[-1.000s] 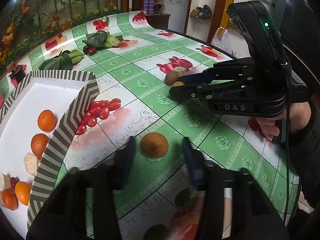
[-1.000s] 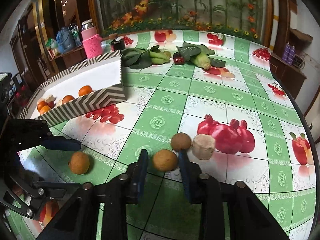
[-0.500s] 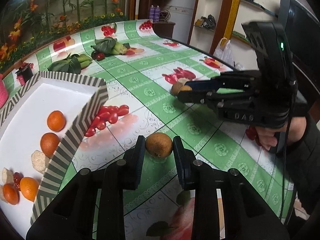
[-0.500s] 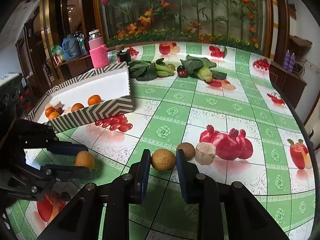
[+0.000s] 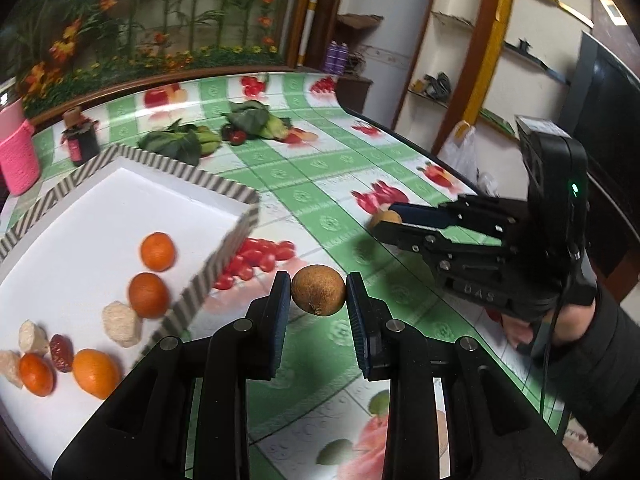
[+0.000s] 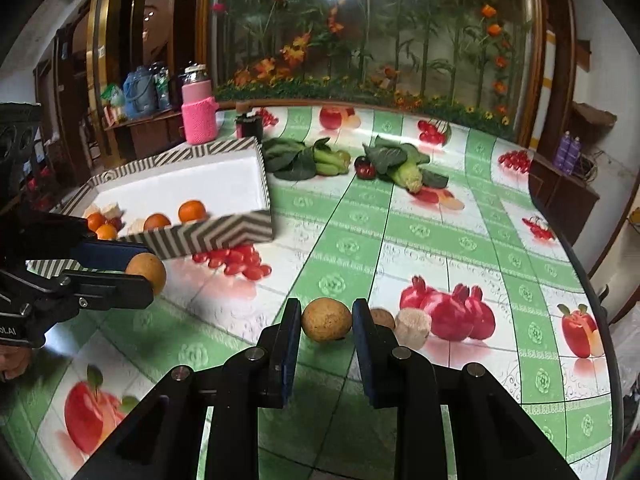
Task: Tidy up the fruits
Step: 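Grasp a brown kiwi with the left tool while the right tool grasps another brown fruit, then carry both brown fruits over the tray with both tools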
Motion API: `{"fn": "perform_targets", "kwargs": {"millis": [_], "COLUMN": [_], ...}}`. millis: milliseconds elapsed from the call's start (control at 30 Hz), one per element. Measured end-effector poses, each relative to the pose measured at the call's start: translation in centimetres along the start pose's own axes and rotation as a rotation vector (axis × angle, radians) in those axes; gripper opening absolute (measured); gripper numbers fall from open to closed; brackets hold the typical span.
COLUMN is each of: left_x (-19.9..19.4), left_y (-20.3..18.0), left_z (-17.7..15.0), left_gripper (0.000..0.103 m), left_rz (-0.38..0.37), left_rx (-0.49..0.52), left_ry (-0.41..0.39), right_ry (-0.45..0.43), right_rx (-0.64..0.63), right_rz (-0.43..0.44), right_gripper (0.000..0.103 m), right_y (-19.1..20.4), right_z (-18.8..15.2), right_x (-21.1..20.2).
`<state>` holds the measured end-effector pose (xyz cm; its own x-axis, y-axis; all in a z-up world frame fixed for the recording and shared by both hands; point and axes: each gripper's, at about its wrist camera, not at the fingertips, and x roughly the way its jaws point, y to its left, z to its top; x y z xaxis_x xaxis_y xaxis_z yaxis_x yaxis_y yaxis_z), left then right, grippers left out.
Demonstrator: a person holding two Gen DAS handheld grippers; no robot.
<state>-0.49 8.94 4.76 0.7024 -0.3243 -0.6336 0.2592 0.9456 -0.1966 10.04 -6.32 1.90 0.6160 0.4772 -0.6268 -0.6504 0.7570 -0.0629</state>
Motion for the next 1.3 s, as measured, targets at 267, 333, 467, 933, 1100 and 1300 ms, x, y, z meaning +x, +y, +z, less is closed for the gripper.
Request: {"fn": "perform_targets", "kwargs": {"millis": [267, 333, 467, 933, 1100, 1300], "left_x": [-1.4, -1.8, -2.5, -4.2, -4.1, -3.4], "left_y": [2.9, 3.7, 5.8, 12.5, 13.8, 14.6], "left_z": [0.4, 0.5, 0.6, -0.5, -1.0, -1.8], "left_gripper": [0.027, 0.027, 0.027, 0.027, 0.027, 0.027], "left_rz": [0.026, 0.033, 0.067, 0.244, 0.355, 0.452], "left_rx": [-0.101, -0.129, -0.199, -0.431, -0.468, -0.481], "left_ry": [-0.055, -0.07, -0.099, -0.134, -0.109, -0.044], "right_ry": [-0.055, -0.064, -0.079, -0.109, -0.108, -0.082], "right_rx": [0.014, 0.01, -0.006, -0.017, -0.029, -0.032], "right_rz": [0.003, 0.015, 0.037, 0.118, 0.124, 0.138], "right_gripper": [0.025, 0.025, 0.025, 0.025, 0.025, 0.025], "right_y": [2.9, 3.6, 5.3, 9.6, 11.0, 12.2], "right_z": [2.5, 3.1, 4.1, 6.4, 7.0, 7.6], "right_x": [0.5, 0.6, 1.1, 2.6, 3.5, 5.1]}}
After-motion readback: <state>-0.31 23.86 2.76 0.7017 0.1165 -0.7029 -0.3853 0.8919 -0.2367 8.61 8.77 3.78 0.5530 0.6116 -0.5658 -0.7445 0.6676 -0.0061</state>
